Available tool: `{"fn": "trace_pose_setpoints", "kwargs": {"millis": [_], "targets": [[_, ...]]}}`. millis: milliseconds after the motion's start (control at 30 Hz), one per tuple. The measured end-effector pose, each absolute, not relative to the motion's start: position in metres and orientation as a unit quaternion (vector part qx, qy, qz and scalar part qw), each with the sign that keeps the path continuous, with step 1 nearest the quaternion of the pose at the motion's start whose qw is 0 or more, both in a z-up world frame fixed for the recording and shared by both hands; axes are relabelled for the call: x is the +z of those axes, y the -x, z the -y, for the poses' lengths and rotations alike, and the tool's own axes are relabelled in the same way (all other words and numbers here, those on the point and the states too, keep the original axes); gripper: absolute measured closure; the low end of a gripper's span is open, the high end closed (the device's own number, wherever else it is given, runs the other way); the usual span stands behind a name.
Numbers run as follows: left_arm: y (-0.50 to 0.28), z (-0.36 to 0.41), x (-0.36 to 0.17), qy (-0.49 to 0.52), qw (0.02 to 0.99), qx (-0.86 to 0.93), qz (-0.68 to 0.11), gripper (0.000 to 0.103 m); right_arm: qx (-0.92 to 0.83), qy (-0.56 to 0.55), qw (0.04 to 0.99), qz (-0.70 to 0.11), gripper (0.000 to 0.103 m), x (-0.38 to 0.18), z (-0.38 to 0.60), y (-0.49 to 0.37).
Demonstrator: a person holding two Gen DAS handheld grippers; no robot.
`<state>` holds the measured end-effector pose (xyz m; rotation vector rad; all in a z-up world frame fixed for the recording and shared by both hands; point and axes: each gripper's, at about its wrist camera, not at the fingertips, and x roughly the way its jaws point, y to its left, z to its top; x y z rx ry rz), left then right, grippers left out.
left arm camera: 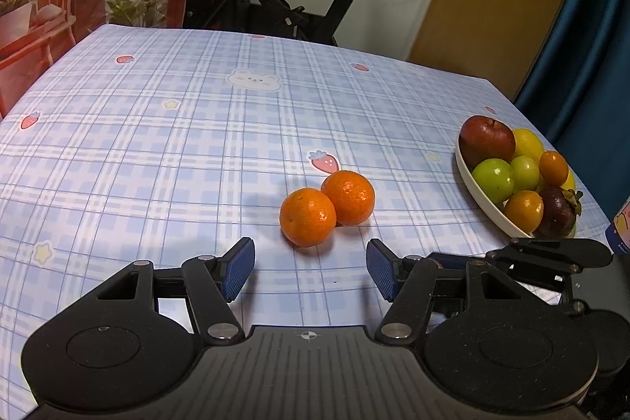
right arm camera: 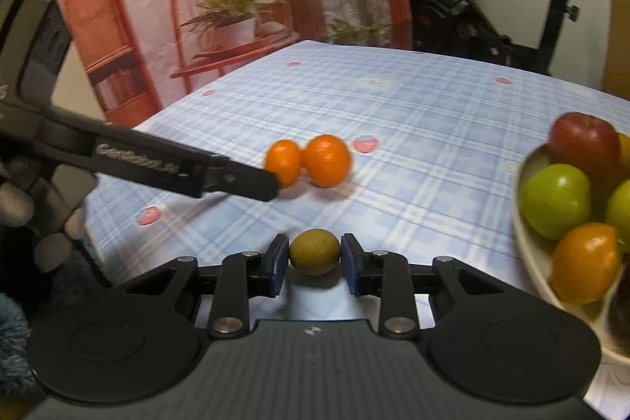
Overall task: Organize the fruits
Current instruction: 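Close the right gripper around the small brown kiwi on the table, then lift the kiwi with the right gripper while the left gripper grasps a tangerine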
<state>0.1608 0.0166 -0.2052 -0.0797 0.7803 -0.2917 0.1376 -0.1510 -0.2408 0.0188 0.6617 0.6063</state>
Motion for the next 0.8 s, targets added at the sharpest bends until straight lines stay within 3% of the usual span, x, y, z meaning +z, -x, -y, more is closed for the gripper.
{"fn": "trace_pose_setpoints", "kwargs": {"millis": [167, 233, 467, 800], "targets": [[-0.161, -0.016, -0.205, 0.039, 0.916, -0.143, -0.374, 0.039, 0.278, -0.017, 0.906, -0.32, 0.072, -0.241, 0.157, -0.14], [-0.161, -0.014, -0.205, 0.035, 0.917, -0.147, -0.368, 0.047, 0.278, -0.016, 0.906, -0.32, 0.072, -0.24, 0.157, -0.139], [-0.169, -0.016, -0.203, 0.025, 0.925, -0.145, -0.35, 0.055, 0.276, -0.019, 0.907, -0.319, 0.072, -0.24, 0.158, -0.139], [-0.186, -0.016, -0.21, 0.041, 0.919, -0.164, -0.355, 0.056, 0.276, -0.023, 0.906, -0.321, 0.072, -0.24, 0.159, -0.139]]}}
